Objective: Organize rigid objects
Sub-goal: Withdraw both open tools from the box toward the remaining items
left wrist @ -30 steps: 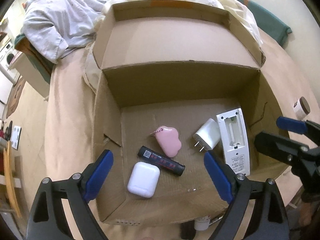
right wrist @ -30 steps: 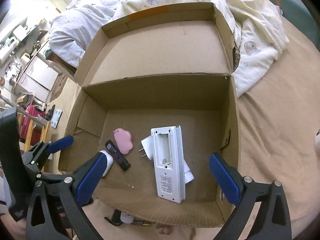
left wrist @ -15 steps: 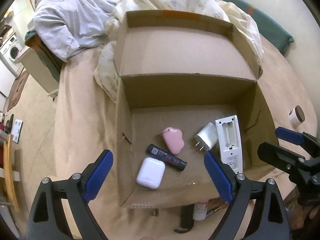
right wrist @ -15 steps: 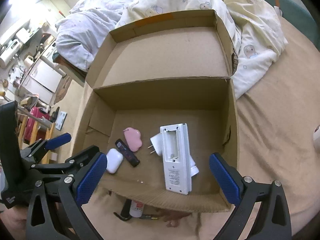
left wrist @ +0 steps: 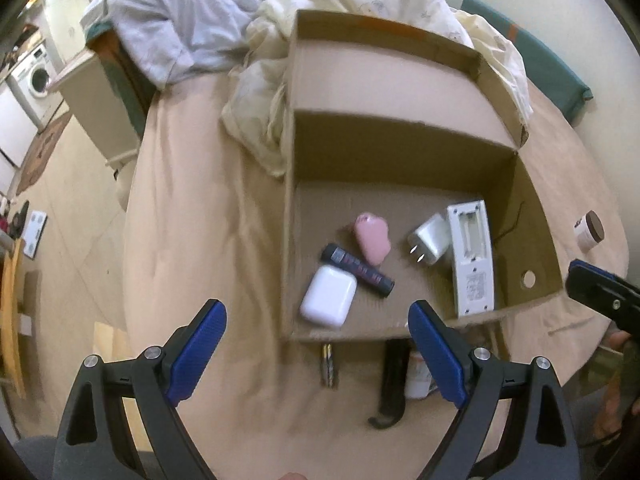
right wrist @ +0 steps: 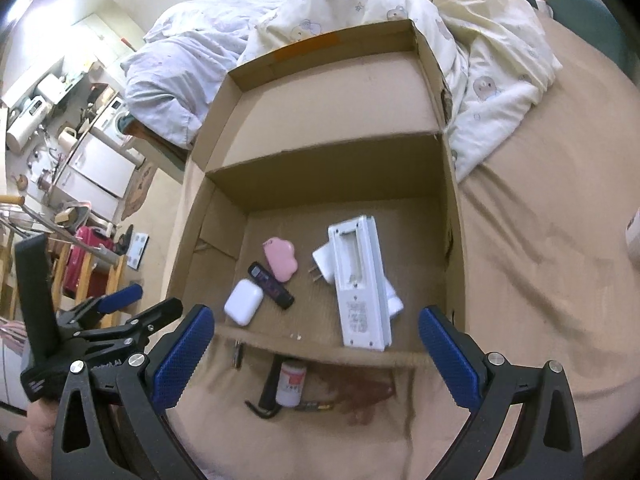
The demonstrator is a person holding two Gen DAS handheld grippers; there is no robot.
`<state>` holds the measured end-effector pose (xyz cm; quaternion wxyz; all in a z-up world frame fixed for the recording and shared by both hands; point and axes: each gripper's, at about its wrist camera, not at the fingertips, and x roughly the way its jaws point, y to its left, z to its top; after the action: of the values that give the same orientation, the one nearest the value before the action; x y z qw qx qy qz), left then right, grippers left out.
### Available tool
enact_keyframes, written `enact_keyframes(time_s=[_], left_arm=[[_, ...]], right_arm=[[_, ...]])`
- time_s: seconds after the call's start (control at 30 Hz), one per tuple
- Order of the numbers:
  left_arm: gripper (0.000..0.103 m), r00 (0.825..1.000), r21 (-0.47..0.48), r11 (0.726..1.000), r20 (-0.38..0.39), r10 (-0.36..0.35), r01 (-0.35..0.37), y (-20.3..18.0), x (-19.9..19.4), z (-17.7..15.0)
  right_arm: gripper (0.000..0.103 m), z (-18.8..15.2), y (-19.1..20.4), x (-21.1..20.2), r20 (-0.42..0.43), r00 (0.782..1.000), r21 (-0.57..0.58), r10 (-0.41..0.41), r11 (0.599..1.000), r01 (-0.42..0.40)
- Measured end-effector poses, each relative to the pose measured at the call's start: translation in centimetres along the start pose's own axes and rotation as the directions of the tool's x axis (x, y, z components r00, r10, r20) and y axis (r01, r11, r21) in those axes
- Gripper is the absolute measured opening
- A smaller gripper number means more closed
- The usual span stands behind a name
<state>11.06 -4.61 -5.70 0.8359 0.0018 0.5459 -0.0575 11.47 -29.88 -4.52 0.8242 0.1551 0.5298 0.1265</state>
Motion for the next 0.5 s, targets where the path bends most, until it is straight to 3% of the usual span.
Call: enact_keyframes(time_s=[0.27,0.5], left_arm=[[0.091,0.995,-0.054,0.998,-0.096,0.005,-0.010,1.5,2.0,-2.2],[0.091,0.990,-0.099,0.995,-0.136,-0.021,0.007,1.7,3.6,-2.0]], right_arm=[[0.103,-3.7,-0.9,0.5,-0.076,0.995,0.042,0.059,0.998,-0.056],[0.103,-4.7,-2.4,1.6,-0.114,0.993,0.083,0.039,0.996,-0.030]])
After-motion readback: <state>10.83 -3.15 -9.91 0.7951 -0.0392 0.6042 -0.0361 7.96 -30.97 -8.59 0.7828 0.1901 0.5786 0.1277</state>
